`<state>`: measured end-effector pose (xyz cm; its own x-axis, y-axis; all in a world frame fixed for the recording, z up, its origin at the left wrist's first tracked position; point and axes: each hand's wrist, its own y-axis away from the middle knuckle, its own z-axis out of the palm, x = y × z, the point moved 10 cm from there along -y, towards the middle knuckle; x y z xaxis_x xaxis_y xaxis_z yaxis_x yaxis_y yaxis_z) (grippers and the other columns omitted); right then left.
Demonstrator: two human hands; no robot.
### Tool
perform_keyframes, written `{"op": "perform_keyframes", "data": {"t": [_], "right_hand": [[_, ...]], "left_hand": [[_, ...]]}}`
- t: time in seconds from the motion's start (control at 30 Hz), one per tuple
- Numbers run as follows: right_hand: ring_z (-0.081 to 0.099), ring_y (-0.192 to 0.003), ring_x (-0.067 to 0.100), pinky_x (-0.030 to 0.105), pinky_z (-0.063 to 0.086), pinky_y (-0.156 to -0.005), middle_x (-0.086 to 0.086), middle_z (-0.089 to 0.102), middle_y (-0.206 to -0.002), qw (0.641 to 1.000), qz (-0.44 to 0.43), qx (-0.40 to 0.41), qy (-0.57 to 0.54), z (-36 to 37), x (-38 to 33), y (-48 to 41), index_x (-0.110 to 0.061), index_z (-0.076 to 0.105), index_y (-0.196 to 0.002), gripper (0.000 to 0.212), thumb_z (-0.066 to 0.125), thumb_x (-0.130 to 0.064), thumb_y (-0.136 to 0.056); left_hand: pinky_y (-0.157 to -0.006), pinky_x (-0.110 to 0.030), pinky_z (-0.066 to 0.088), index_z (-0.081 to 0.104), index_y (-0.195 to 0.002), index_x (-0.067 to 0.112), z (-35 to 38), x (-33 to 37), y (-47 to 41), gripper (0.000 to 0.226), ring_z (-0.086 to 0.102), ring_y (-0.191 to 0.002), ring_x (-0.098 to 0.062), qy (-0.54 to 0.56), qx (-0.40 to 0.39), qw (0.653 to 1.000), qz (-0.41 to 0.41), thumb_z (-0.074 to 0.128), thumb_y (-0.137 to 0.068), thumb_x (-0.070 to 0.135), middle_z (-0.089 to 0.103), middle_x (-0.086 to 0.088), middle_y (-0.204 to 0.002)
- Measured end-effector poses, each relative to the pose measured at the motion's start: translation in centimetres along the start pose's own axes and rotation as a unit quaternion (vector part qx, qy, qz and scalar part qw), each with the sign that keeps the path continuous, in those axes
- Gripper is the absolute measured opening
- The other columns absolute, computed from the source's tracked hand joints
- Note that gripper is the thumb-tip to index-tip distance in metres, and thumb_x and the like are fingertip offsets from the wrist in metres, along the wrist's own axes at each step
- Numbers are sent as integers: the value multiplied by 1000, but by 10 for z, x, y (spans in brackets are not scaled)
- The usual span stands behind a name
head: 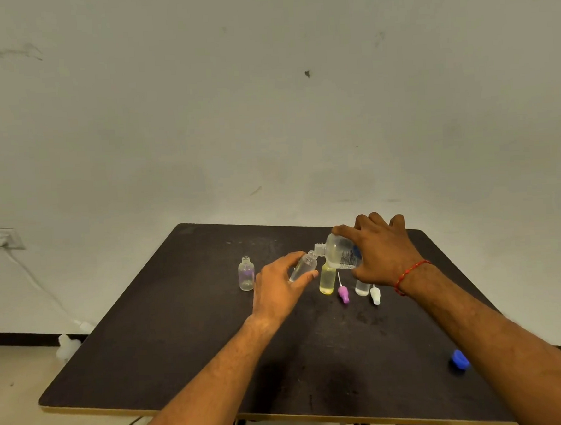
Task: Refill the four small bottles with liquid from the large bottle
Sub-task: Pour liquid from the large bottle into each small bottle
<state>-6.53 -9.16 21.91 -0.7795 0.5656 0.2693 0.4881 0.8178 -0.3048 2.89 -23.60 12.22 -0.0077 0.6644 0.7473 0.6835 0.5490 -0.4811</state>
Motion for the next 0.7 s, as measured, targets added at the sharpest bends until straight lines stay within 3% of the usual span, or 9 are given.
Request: {"op": "perform_keyframes", "data": {"t": [0.17, 0.23, 0.37, 0.5, 0.7], "right_hand": [[52, -112, 18, 47, 31, -95, -6, 57, -120, 998, 25, 12, -56, 12, 0, 9, -38, 34, -136, 71, 64, -54, -73], [57, -108, 17, 48, 32, -95, -8, 59, -120, 994, 49, 10, -97, 21, 2, 11, -36, 36, -132, 70, 63, -58, -72], [60, -103, 15, 44, 35, -91, -11, 62, -118, 980, 100, 25, -169, 34, 10, 21, -35, 39, -125, 64, 64, -62, -73], [60, -99, 12, 38, 34, -84, -15, 63, -112, 966, 136, 37, -218, 45, 15, 36, -38, 38, -122, 65, 67, -64, -70], [59, -109, 15, 37, 34, -89, -11, 62, -123, 955, 158, 24, -250, 66, 13, 46, -35, 38, -129, 73, 68, -67, -71]], "left_hand": [[-83, -2, 41, 64, -134, 30, -1, -1, 0, 52, 59, -111, 3, 15, -4, 1000, -2, 75, -86, 47, 68, 12, -129], [-81, -1, 39, 63, -134, 31, -2, -4, 0, 51, 58, -110, 4, 12, -5, 1000, -5, 74, -87, 48, 68, 12, -128], [-89, -16, 49, 62, -135, 30, -2, -19, -3, 52, 64, -115, -6, 12, -11, 999, -30, 72, -88, 49, 68, 11, -129], [-79, -13, 47, 63, -130, 34, -8, -37, -8, 45, 63, -96, 0, -8, 1, 998, -55, 71, -89, 49, 71, 13, -120], [-92, -36, 55, 63, -126, 32, -5, -70, -19, 41, 67, -113, -12, -29, 16, 994, -106, 74, -89, 46, 72, 8, -123]]}}
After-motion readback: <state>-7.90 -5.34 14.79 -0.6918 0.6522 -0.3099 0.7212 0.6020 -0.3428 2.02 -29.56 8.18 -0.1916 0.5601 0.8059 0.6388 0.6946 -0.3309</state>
